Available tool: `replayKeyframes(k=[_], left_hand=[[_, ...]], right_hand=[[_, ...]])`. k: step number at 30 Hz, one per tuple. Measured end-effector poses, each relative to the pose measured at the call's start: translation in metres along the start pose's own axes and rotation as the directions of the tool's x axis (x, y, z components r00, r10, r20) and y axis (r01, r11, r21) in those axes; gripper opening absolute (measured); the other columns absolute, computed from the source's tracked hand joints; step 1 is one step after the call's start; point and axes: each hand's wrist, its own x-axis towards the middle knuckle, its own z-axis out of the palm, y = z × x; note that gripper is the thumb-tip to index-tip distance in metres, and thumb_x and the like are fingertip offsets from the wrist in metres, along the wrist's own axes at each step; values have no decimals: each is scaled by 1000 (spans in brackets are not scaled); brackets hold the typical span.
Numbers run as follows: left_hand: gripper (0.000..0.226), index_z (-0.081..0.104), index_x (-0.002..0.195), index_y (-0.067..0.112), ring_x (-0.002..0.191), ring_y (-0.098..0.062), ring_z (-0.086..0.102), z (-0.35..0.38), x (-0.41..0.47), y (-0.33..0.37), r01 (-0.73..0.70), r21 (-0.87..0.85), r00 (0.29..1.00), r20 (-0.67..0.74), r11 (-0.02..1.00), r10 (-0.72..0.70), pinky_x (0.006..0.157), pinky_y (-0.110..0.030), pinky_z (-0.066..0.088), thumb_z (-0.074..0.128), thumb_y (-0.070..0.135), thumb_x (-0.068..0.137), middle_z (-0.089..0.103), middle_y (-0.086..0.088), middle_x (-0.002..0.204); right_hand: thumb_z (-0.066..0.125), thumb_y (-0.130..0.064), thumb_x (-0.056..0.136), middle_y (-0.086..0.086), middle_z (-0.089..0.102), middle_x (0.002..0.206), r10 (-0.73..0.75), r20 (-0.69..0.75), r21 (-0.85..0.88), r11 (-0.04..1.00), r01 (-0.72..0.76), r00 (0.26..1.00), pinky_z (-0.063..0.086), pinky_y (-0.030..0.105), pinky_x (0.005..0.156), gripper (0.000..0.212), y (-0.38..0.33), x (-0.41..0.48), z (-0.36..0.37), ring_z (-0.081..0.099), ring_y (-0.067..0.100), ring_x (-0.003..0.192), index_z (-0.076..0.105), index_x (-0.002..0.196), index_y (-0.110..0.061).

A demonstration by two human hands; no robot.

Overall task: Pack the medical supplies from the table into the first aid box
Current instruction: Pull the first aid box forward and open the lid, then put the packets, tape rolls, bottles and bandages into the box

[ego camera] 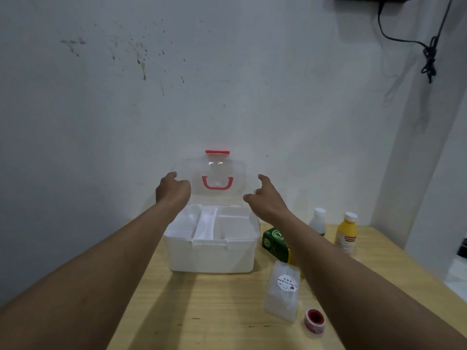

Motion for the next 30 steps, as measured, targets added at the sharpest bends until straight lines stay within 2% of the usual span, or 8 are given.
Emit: replayKeyframes(k=[3, 8, 12, 15, 17, 20, 24, 30], left_hand=[[59, 34, 152, 17, 131, -29, 48, -1, 1, 0, -4, -8, 1000, 22, 1000, 5, 85, -29, 38, 47, 15, 95, 42, -5, 153], [64, 27, 155, 18, 137, -31, 42, -6, -3, 3, -39, 31, 998, 51, 999, 37, 106, -37, 40, 48, 19, 95, 37, -6, 157], [67, 21, 157, 19, 141, -30, 37, -7, -11, 8, -88, 65, 995, 56, 994, 84, 103, -33, 37, 49, 21, 97, 31, -6, 160], [65, 19, 157, 19, 138, -31, 41, -6, -19, 9, -134, 112, 988, 87, 985, 125, 90, -29, 36, 47, 23, 99, 31, -6, 160], [64, 20, 157, 19, 138, -32, 41, -6, -23, 10, -166, 156, 983, 109, 974, 150, 93, -30, 38, 47, 25, 100, 32, -8, 159], [63, 22, 157, 19, 141, -34, 37, -7, -30, 11, -220, 223, 972, 127, 950, 196, 110, -41, 38, 48, 27, 100, 32, -9, 159], [57, 27, 155, 20, 145, -32, 32, -5, -47, 11, -308, 289, 950, 140, 906, 278, 115, -45, 33, 44, 30, 102, 30, -8, 160], [55, 27, 155, 23, 151, -26, 15, 7, -98, -12, -532, 465, 847, 289, 708, 447, 121, -52, 12, 24, 45, 104, 24, -5, 163]], right_hand=[[59, -17, 95, 9, 50, 145, 14, 18, -10, 1000, -13, 1000, 40, 28, 85, 75, 0, -1, 0, 51, 27, 127, 18, 156, -19], [57, -14, 96, 10, 49, 145, 0, 43, -61, 998, 3, 999, 40, 27, 86, 67, -3, -8, -4, 49, 27, 129, 24, 154, -16], [56, -16, 96, 8, 41, 153, -8, 87, -127, 992, 19, 996, 35, 26, 91, 74, -7, -13, -6, 42, 26, 137, 14, 157, -13], [55, -20, 97, 6, 29, 160, -6, 110, -185, 982, 26, 994, 33, 28, 100, 82, -11, -19, -10, 35, 26, 143, 2, 159, -15], [53, -20, 97, 7, 28, 161, -18, 108, -228, 973, 43, 994, 33, 28, 100, 81, -13, -23, -15, 34, 27, 143, 1, 159, -16], [53, -20, 97, 6, 26, 162, -57, 102, -282, 956, 84, 993, 32, 30, 106, 77, -15, -32, -23, 32, 27, 145, 7, 159, -15], [52, -18, 97, 6, 31, 160, -84, 99, -377, 919, 116, 992, 32, 31, 109, 68, -14, -43, -36, 33, 26, 144, 19, 157, -14], [54, -19, 95, 11, 53, 139, -5, 128, -628, 773, 85, 992, 46, 32, 97, 46, 4, -59, -47, 54, 29, 122, 48, 139, -9]])
